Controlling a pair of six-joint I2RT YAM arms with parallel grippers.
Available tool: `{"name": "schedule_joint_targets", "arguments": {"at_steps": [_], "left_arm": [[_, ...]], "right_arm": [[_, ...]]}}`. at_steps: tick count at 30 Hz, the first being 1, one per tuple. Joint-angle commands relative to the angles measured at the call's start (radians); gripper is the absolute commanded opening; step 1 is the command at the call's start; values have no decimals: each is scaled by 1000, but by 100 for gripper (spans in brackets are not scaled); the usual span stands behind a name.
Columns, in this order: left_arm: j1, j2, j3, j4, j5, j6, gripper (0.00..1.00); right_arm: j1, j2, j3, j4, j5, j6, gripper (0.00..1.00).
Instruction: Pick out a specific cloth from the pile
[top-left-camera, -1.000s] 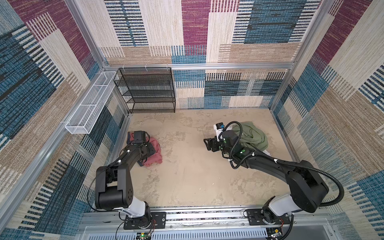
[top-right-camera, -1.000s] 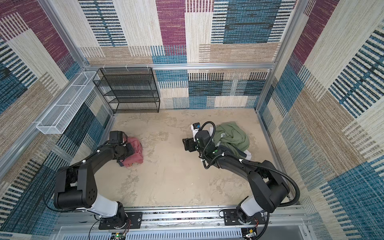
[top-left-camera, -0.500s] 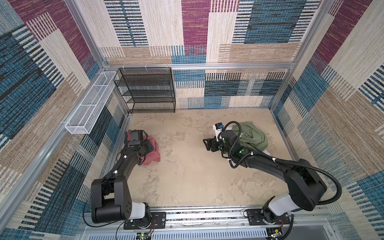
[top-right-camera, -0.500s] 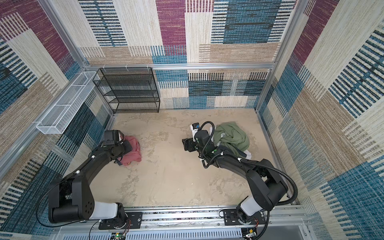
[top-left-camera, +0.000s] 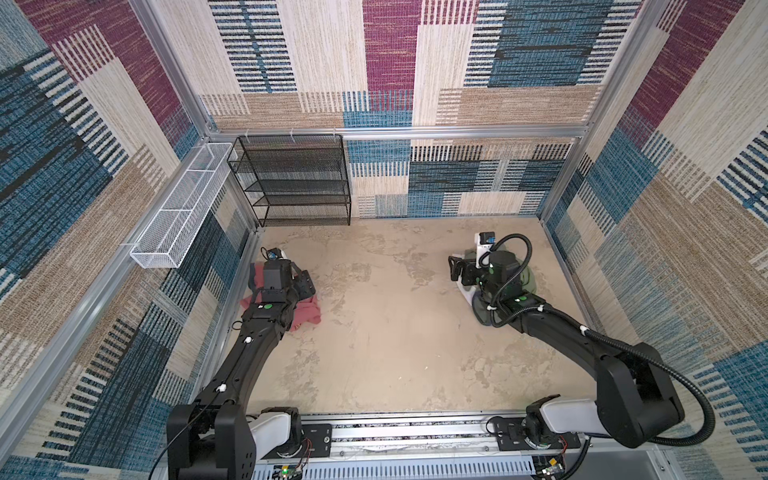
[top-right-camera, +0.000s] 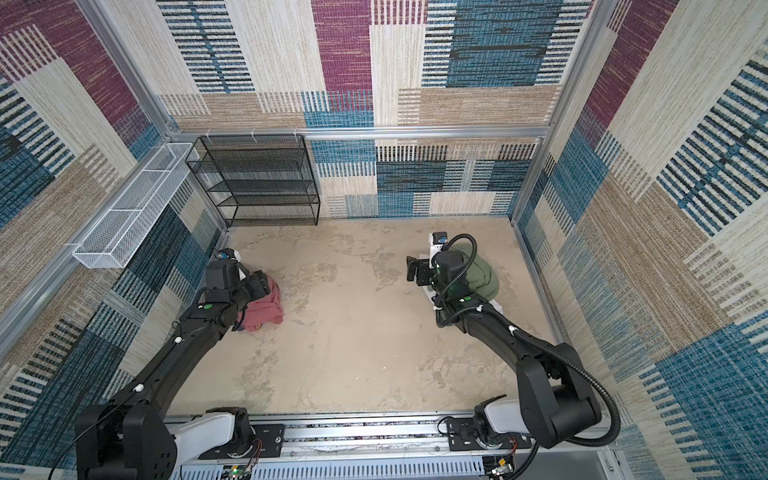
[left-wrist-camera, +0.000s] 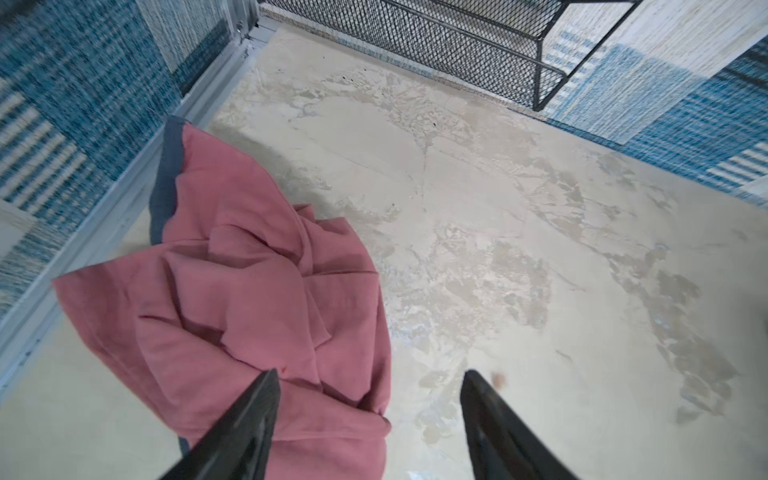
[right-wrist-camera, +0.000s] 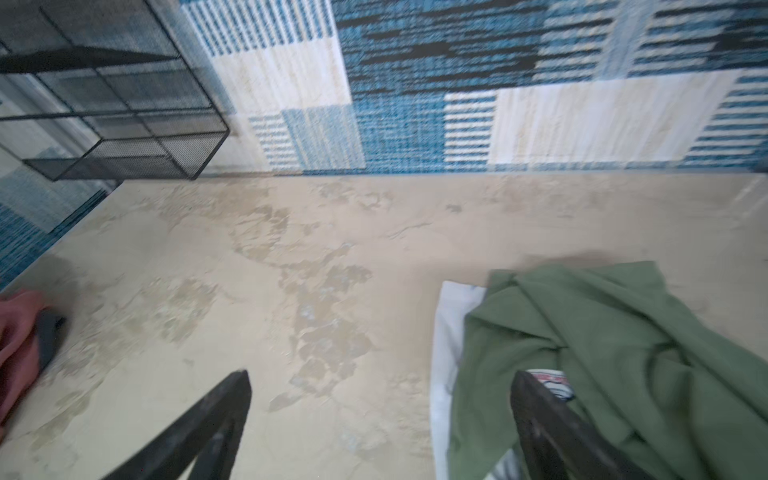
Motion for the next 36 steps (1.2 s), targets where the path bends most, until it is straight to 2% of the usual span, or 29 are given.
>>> {"name": "schedule_joint_targets", "arguments": {"at_steps": [1, 5, 11, 15, 18, 22, 25, 32, 36], "left_arm": [[-1, 22, -13, 88, -89, 96, 72], [1, 51, -50, 166, -101, 159, 72], [8, 63, -147, 310, -193, 228, 73], [13, 64, -249, 503, -140, 291, 73], [17, 89, -321, 652, -105, 315, 73], [51, 146, -325, 691, -14, 272, 74], [56, 181, -361, 829, 54, 273, 74], [62, 239, -344, 843, 146, 301, 73], [64, 280, -398, 964, 154, 300, 73]], "right_arm": [[-60, -38, -86, 180, 75, -77, 100], [-147, -74, -216, 335, 133, -100, 100], [-228, -55, -343, 510, 175, -93, 100], [-233, -4, -412, 627, 209, -90, 100], [-234, 72, -391, 658, 234, -101, 100], [-234, 128, -393, 721, 285, -110, 100], [-234, 116, -455, 837, 271, -130, 100], [-236, 132, -510, 952, 193, -160, 100], [-237, 159, -504, 966, 157, -175, 100]]}}
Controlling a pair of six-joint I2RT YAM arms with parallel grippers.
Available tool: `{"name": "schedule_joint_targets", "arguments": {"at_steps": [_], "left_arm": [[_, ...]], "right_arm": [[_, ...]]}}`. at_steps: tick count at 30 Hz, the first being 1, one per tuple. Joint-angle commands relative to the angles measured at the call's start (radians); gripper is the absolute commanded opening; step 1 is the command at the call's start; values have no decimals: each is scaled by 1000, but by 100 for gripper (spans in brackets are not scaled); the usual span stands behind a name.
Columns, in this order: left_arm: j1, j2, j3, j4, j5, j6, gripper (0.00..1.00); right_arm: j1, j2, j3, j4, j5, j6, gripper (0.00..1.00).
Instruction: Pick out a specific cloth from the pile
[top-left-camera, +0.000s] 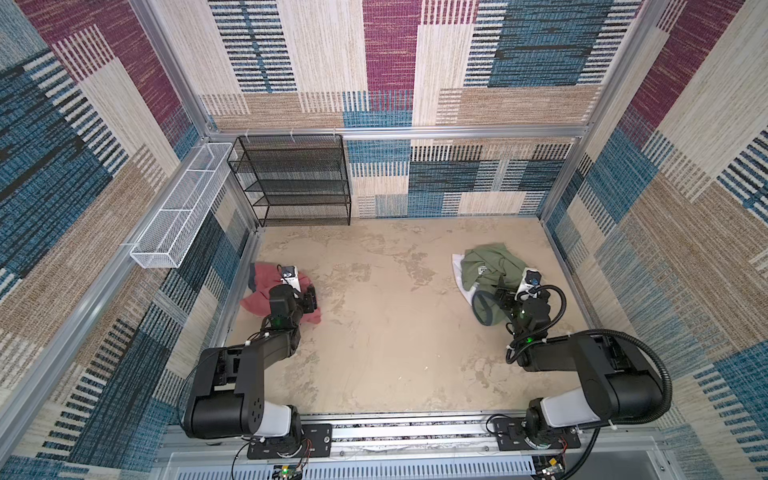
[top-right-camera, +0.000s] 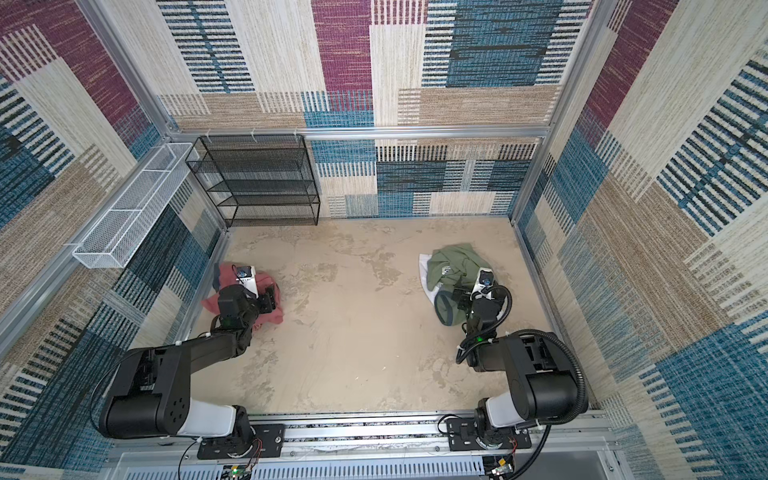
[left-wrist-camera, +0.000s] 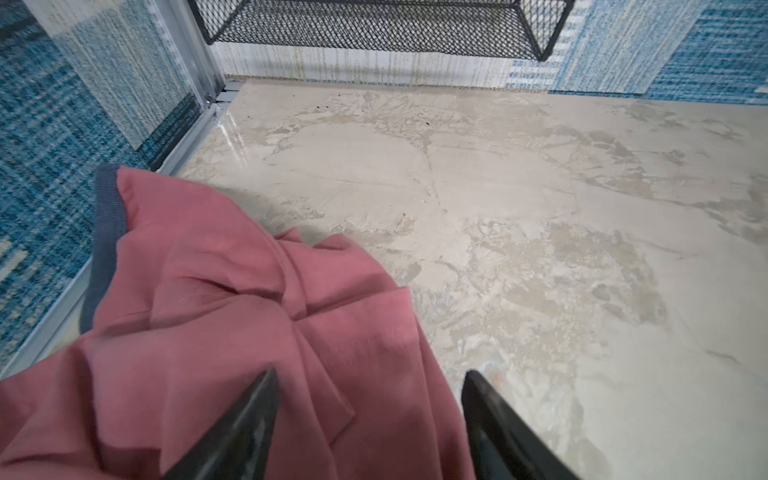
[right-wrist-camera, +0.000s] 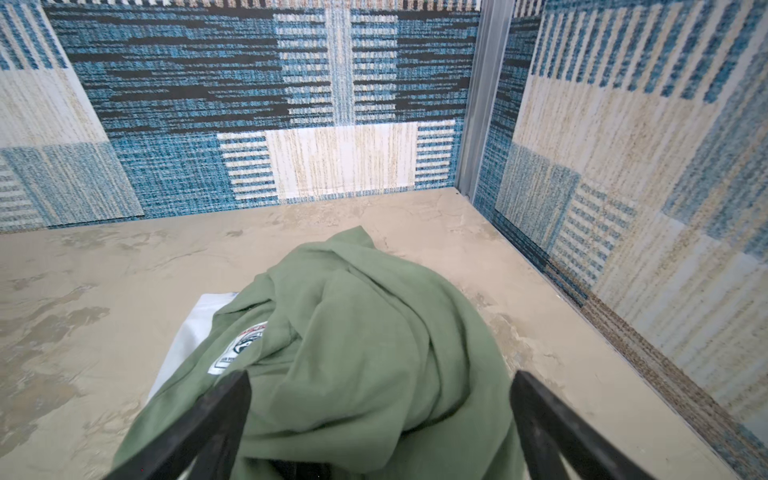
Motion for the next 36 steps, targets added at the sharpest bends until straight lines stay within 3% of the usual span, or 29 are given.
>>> {"name": "schedule_joint_targets", "arguments": {"at_steps": [1, 9, 36], "left_arm": [[2, 37, -43, 166, 42, 23, 73], [4, 90, 7, 117, 81, 38, 73], [3, 91, 10, 110, 80, 37, 75]], "right_arm": [[-3, 7, 2, 70, -49, -18, 100], [-49, 58, -33, 162, -180, -8, 100], [-55, 57, -38, 173, -183, -7, 100]]}}
